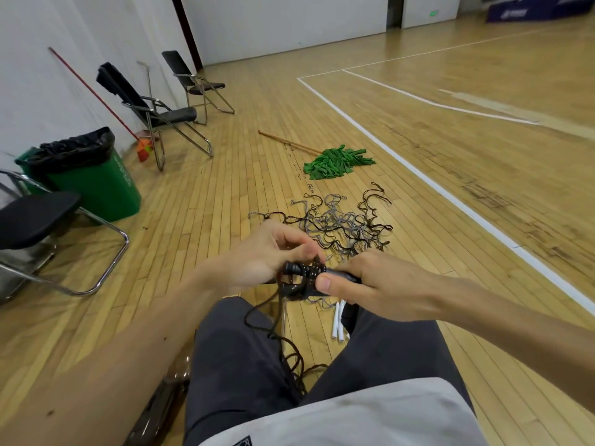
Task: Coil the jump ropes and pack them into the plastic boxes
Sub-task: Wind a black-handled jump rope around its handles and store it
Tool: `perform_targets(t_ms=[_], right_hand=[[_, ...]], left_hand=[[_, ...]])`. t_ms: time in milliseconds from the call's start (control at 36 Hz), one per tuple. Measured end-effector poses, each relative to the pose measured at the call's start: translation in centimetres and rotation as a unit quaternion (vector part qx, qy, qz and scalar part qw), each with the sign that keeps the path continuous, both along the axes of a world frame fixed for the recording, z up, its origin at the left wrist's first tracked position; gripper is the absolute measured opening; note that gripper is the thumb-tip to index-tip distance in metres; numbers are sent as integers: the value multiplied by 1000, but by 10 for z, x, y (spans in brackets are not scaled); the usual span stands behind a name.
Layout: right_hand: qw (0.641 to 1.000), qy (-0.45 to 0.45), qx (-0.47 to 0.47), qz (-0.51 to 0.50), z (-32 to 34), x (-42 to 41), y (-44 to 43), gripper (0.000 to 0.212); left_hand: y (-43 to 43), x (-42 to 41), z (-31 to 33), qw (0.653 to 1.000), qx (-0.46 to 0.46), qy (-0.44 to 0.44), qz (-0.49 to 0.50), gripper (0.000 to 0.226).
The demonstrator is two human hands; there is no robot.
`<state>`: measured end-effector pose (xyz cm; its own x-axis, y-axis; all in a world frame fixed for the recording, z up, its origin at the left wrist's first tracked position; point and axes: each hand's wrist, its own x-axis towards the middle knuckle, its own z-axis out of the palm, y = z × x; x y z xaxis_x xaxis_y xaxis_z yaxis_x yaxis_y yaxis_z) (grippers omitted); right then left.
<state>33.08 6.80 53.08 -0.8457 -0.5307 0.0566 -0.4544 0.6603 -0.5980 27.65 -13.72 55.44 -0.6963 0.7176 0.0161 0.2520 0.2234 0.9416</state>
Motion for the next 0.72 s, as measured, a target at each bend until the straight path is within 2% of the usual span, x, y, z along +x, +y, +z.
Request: perform_targets(t_ms=[111,222,389,528,639,722], right_hand=[[999,-15,-40,9,-6,1,-1,74],[996,-31,-81,5,-8,2,-3,47],[981,-74,-180,-7,-10,-5,-4,27],[961,-128,-241,-34,-10,-14,1,26],[947,-159,-274,-57,-13,-20,5,25],[948,-162,-265,-65,-16,-24,9,25]], left_hand=[[2,6,-15,999,38,-21,23,24],[2,7,-24,993,71,-65,65,21],[7,8,-34,980,104,-138,95,34],[20,14,-37,963,108,-182,164,29],[25,14,-39,965,84,-194,156,30],[24,13,-41,973,37,-168,151,32]])
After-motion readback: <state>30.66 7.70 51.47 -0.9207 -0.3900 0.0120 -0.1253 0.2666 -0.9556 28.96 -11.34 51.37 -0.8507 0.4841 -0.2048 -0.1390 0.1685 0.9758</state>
